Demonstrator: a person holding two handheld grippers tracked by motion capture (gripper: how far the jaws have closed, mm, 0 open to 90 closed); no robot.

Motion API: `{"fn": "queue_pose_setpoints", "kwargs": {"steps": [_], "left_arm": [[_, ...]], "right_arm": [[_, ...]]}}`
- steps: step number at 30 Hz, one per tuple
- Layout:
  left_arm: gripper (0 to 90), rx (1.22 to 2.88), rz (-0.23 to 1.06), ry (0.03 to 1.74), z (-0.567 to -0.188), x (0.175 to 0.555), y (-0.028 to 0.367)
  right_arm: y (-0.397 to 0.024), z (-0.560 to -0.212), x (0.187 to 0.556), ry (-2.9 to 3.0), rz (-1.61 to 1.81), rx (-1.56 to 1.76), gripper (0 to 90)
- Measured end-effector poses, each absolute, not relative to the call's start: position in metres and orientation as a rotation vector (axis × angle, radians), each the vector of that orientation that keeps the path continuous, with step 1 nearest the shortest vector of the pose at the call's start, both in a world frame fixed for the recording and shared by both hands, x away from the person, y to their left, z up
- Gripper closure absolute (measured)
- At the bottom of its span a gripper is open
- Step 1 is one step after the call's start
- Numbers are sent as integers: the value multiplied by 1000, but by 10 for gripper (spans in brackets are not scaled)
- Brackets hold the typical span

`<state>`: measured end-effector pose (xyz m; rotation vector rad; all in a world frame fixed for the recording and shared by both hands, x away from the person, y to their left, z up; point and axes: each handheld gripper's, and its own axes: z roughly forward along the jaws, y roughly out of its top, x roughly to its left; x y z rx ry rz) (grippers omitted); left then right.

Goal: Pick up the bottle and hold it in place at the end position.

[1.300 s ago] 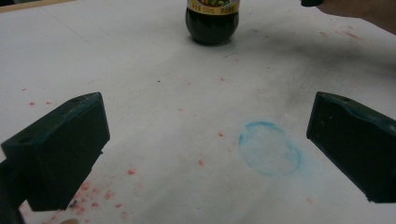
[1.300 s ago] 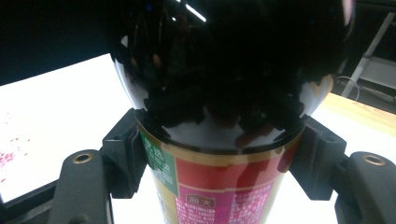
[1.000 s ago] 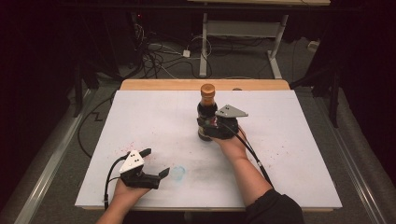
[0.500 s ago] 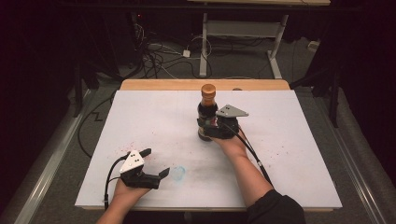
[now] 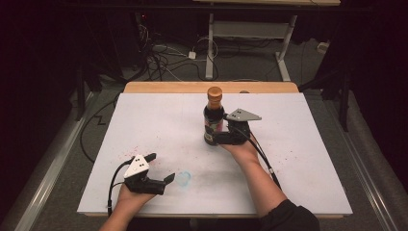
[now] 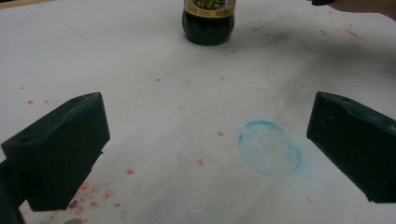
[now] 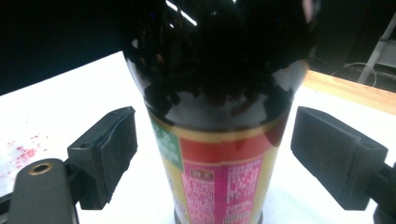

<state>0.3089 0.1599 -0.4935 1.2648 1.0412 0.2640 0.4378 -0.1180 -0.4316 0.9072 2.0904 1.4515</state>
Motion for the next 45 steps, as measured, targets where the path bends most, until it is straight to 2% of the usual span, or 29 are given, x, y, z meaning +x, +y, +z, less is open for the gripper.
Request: {"fn": "queue_pose_setpoints", "kwargs": {"steps": [11, 25, 30, 36, 37, 38, 42, 45], "left_arm": [[0, 1275, 252, 1046, -493, 310, 160], [0, 1286, 235, 1056, -489, 320, 150], [0, 1301, 229, 1055, -483, 329, 139], [0, 1234, 217, 1072, -473, 349, 133], [0, 1234, 220, 1072, -472, 353, 131], [0, 1232, 221, 1073, -471, 356, 130], [0, 1232, 231, 1056, -464, 371, 122], [0, 1237, 222, 1047, -459, 381, 114]], "right_arm": [[-138, -437, 421, 2083, 1443, 933, 162], [-171, -440, 394, 2065, 1432, 953, 306], [-182, -436, 390, 2050, 1418, 955, 503], [-188, -436, 393, 2057, 1394, 955, 636], [-189, -437, 395, 2050, 1393, 959, 703], [-189, -437, 395, 2050, 1393, 959, 703], [-191, -435, 396, 2032, 1396, 949, 869], [-192, -433, 396, 2022, 1401, 935, 900]]}}
